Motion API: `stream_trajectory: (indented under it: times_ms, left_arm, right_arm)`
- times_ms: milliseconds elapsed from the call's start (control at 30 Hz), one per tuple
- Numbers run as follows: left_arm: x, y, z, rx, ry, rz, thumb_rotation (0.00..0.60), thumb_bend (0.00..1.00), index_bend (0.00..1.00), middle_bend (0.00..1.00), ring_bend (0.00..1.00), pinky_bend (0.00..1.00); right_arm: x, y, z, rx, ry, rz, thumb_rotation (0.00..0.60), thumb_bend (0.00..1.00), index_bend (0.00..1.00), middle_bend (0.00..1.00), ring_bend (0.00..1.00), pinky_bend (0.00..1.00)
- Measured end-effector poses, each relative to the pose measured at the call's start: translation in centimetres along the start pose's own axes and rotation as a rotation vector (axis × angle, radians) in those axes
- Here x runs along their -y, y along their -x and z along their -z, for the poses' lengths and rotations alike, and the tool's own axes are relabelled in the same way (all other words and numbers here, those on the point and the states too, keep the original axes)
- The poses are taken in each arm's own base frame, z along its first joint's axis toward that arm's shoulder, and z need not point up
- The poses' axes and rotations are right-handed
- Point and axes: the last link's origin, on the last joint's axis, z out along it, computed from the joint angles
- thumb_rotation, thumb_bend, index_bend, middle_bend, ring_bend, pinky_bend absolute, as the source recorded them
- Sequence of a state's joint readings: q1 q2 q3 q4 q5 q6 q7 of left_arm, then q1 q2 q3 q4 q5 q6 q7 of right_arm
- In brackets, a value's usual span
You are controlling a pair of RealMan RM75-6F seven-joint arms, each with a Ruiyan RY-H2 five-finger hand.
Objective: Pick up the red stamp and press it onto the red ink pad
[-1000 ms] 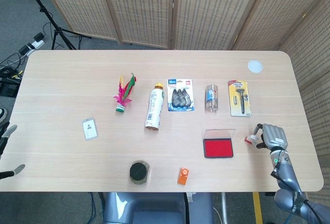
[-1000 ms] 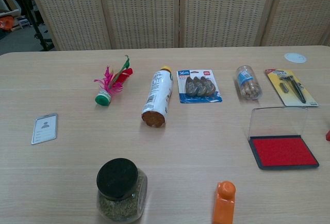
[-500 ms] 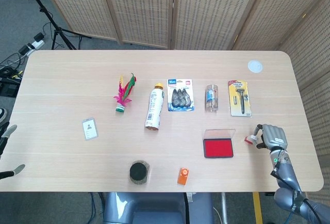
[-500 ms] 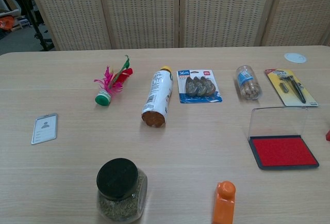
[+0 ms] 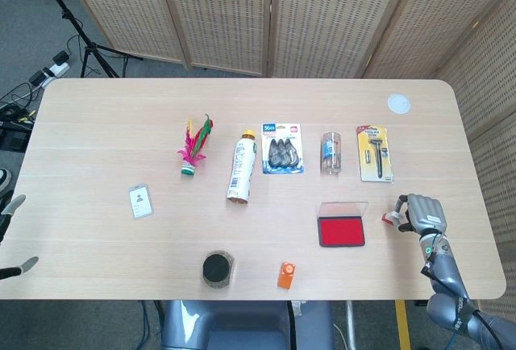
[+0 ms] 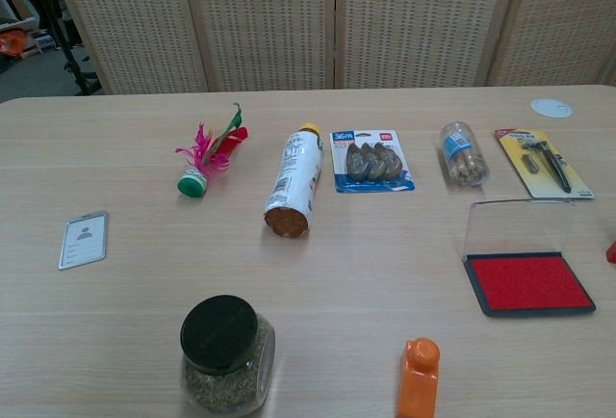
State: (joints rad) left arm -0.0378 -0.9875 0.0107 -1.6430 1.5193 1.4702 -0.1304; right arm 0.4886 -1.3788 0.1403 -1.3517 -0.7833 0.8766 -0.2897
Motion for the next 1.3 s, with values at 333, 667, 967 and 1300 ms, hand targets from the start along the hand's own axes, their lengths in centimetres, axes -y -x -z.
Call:
stream_trajectory:
  times_ms: [333, 667, 967, 1300]
  left_arm:
    - [0.0, 0.1, 0.0, 0.002, -0.002, -0.004, 0.600, 0.01, 0.00, 0.00, 0.00, 0.00]
    - [-0.1, 0.1, 0.0, 0.003, 0.002, -0.003, 0.600, 0.01, 0.00, 0.00, 0.00, 0.00]
    - [-0.1, 0.1, 0.1, 0.004, 0.005, -0.003, 0.600, 0.01, 0.00, 0.00, 0.00, 0.00]
    - [-0.1, 0.1, 0.0, 0.009, 0.005, -0.003, 0.600, 0.01, 0.00, 0.00, 0.00, 0.00]
  right_arm:
    - [0.2, -0.3, 0.4, -0.011, -0.022, 0.000, 0.600, 0.41, 0.55, 0.95, 1.00, 1.00]
    - [1.4, -2.2, 2.5, -0.043, -0.111, 0.002, 0.600, 0.44, 0.55, 0.95, 1.00, 1.00]
    - [6.3, -4.5, 6.7, -0.065, -0.286, 0.078, 0.600, 0.44, 0.56, 0.95, 1.00, 1.00]
    - [11.0, -4.3, 8.2, -0.110, -0.370, 0.254, 0.600, 0.44, 0.56, 0.95, 1.00, 1.00]
